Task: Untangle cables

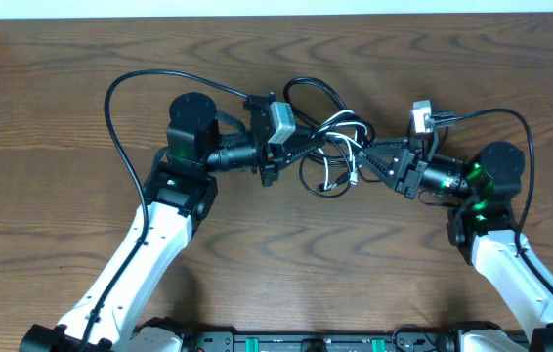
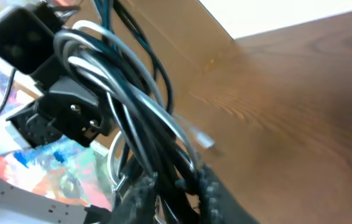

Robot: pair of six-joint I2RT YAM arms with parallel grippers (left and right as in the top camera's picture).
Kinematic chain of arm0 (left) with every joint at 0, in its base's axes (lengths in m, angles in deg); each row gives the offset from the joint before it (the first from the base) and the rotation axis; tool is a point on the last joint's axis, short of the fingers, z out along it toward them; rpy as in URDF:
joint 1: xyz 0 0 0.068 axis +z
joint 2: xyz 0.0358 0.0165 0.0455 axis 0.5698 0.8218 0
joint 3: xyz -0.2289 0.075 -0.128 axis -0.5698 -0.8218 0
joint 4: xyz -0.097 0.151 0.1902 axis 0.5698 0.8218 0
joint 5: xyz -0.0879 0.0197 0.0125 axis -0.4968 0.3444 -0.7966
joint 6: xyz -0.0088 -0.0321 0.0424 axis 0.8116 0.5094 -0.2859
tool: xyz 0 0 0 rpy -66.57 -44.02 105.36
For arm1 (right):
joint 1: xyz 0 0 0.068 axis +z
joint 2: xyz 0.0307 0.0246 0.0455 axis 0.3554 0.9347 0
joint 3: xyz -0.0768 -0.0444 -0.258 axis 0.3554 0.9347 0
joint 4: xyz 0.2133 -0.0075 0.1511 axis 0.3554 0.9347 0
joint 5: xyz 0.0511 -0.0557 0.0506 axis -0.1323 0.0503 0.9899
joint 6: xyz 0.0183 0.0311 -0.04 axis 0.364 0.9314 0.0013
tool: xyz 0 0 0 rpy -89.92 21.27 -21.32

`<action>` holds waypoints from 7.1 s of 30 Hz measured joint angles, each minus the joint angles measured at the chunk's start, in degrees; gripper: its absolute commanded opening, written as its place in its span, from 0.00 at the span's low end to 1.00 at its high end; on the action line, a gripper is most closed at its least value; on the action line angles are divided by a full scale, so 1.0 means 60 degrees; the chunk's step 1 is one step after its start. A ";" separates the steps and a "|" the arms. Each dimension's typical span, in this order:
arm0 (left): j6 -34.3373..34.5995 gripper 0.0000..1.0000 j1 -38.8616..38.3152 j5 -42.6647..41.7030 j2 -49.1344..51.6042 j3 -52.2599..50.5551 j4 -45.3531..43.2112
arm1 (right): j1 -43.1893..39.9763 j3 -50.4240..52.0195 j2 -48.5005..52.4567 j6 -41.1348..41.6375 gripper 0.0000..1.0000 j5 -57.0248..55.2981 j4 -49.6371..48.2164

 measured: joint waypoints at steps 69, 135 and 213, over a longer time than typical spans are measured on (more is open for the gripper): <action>0.0379 0.08 0.0488 0.0783 0.0000 0.0000 0.0251 | 0.0280 -0.0007 0.0004 -0.1297 0.55 -0.2892 0.1370; 0.0237 0.07 0.0018 0.2095 0.0000 0.0000 0.0718 | 0.0379 -0.0007 0.0000 -0.1483 0.49 -0.2044 0.1213; 0.1228 0.08 -0.0018 0.4328 0.0000 0.0000 0.0630 | 0.0368 -0.0007 0.0000 -0.2911 0.48 -0.4000 0.1162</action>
